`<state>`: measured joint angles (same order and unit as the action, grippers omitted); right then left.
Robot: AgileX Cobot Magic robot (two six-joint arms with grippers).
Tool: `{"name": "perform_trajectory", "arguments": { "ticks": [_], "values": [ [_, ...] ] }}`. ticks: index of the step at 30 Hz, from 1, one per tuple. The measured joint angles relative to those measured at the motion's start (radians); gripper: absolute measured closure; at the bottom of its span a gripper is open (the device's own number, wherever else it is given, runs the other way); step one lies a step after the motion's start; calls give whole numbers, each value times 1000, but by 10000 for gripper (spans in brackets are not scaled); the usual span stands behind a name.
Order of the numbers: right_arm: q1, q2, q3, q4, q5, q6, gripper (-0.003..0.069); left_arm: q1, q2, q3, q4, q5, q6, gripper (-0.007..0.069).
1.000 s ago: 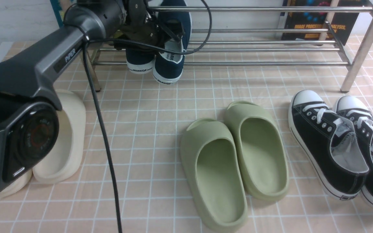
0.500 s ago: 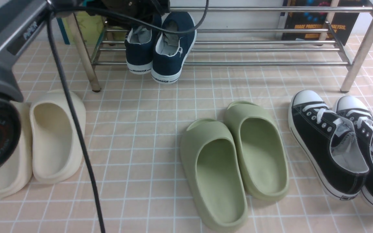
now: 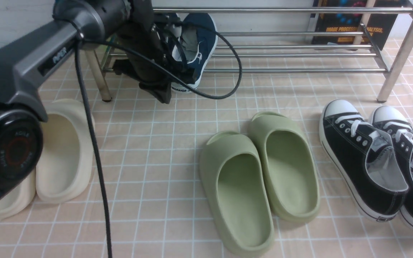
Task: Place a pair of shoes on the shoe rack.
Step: Use the left arm to put a shoe into the shoe rack
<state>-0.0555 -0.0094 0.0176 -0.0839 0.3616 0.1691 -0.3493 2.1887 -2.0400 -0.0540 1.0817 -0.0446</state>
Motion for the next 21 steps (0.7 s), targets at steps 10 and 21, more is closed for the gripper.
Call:
{"name": "perform_trajectory", "arguments": {
  "ticks": [10,21],
  "values": [
    [0,0,0,0,0,0,421,0,47,-5,-58,-229,-28,619],
    [0,0,0,0,0,0,421,0,45,-28,-25,-343,-66,617]
  ]
}}
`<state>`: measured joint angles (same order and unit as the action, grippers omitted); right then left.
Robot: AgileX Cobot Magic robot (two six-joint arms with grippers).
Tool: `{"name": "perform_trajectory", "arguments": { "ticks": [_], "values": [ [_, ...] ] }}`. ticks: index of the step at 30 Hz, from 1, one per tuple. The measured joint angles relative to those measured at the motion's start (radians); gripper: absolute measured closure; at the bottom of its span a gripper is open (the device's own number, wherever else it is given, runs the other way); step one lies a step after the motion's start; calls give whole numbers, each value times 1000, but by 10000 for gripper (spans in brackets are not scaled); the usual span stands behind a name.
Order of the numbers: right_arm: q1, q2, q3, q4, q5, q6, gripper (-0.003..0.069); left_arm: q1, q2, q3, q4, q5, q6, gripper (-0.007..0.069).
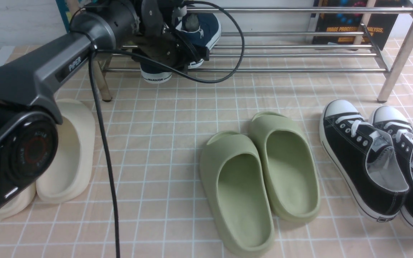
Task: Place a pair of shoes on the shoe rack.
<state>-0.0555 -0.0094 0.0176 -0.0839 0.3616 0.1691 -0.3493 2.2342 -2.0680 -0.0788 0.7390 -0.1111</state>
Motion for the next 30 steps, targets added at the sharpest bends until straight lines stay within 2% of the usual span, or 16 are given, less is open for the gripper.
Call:
{"name": "perform_trajectory", "arguments": {
  "ticks": [3,6,18,21,22,24,25,27,30],
  "values": [
    [0,0,0,0,0,0,421,1,-29,0,13,25,0,617],
    [0,0,0,0,0,0,421,1,-133,0,79,72,0,612],
    [0,0,0,0,0,0,421,1,-711,22,331,328,0,603],
    [0,0,0,0,0,0,421,1,-889,186,415,369,-3,601],
    [0,0,0,0,0,0,421,1,-900,199,418,369,-4,601],
    [0,0,0,0,0,0,421,1,-1050,400,437,355,-36,599],
    [0,0,0,0,0,0,421,1,-1061,416,437,353,-40,599],
    [0,0,0,0,0,0,421,1,-1211,621,437,312,-101,594],
    [0,0,0,0,0,0,421,1,-1346,788,437,286,-156,592]
  ]
}}
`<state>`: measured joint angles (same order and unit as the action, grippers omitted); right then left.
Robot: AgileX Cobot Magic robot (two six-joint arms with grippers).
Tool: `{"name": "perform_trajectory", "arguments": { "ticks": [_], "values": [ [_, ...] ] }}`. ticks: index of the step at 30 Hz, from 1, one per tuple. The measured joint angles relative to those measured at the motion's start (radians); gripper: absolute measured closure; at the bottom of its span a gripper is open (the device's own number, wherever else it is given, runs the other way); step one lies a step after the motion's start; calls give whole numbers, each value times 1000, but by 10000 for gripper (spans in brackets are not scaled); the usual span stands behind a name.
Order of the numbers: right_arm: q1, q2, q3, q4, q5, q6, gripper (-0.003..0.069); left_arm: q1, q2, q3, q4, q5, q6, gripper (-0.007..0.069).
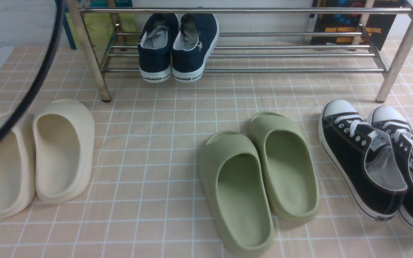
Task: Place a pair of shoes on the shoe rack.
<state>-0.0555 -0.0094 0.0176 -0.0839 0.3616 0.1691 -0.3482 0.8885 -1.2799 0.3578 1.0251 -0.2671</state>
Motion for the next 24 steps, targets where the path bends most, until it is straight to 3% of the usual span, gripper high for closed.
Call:
{"name": "perform_trajectory", "arguments": {
  "ticks": [5,10,24],
  "values": [
    [0,0,0,0,0,0,421,0,-324,304,0,-18,-79,591],
    [0,0,0,0,0,0,421,0,-552,471,-2,-26,-149,587],
    [0,0,0,0,0,0,421,0,-622,584,68,-14,-159,582]
  ]
}}
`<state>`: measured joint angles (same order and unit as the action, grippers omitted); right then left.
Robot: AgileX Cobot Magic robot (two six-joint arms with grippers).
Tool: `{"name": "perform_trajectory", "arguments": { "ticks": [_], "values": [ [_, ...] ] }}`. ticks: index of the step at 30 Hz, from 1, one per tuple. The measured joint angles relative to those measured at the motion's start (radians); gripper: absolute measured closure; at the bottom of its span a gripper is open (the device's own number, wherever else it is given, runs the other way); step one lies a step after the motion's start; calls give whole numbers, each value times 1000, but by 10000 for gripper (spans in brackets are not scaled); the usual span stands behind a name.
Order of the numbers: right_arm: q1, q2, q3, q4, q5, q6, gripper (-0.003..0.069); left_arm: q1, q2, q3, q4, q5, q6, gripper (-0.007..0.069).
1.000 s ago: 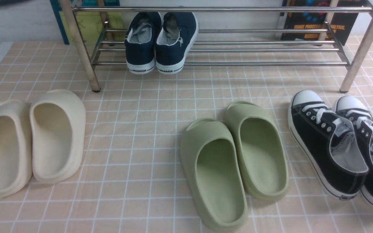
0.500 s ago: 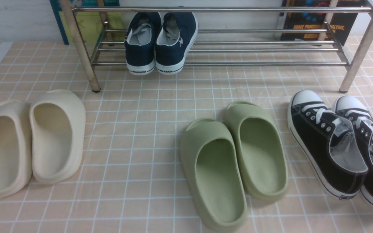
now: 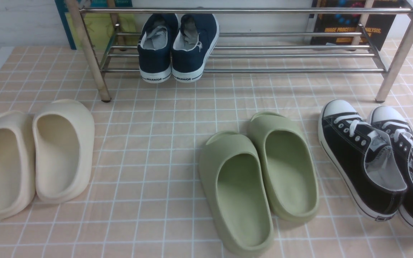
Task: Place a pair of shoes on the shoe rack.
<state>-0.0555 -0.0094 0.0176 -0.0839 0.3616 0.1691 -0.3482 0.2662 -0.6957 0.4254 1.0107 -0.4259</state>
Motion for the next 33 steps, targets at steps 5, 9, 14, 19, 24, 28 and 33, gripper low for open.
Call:
{"name": "perform_trajectory", "arguments": {
  "ticks": [5,9,14,19,24,28,33],
  "values": [
    [0,0,0,0,0,0,421,0,-1,13,-5,-23,4,596],
    [0,0,0,0,0,0,421,37,-45,133,-36,-198,47,606],
    [0,0,0,0,0,0,421,183,-138,345,-141,-510,73,606],
    [0,0,0,0,0,0,421,363,-243,584,-258,-800,113,606],
    [0,0,0,0,0,0,421,421,-277,708,-253,-862,174,606],
    [0,0,0,0,0,0,421,423,-278,723,-271,-854,253,606],
    [0,0,0,0,0,0,421,404,-278,723,-299,-812,324,606]
  ]
}}
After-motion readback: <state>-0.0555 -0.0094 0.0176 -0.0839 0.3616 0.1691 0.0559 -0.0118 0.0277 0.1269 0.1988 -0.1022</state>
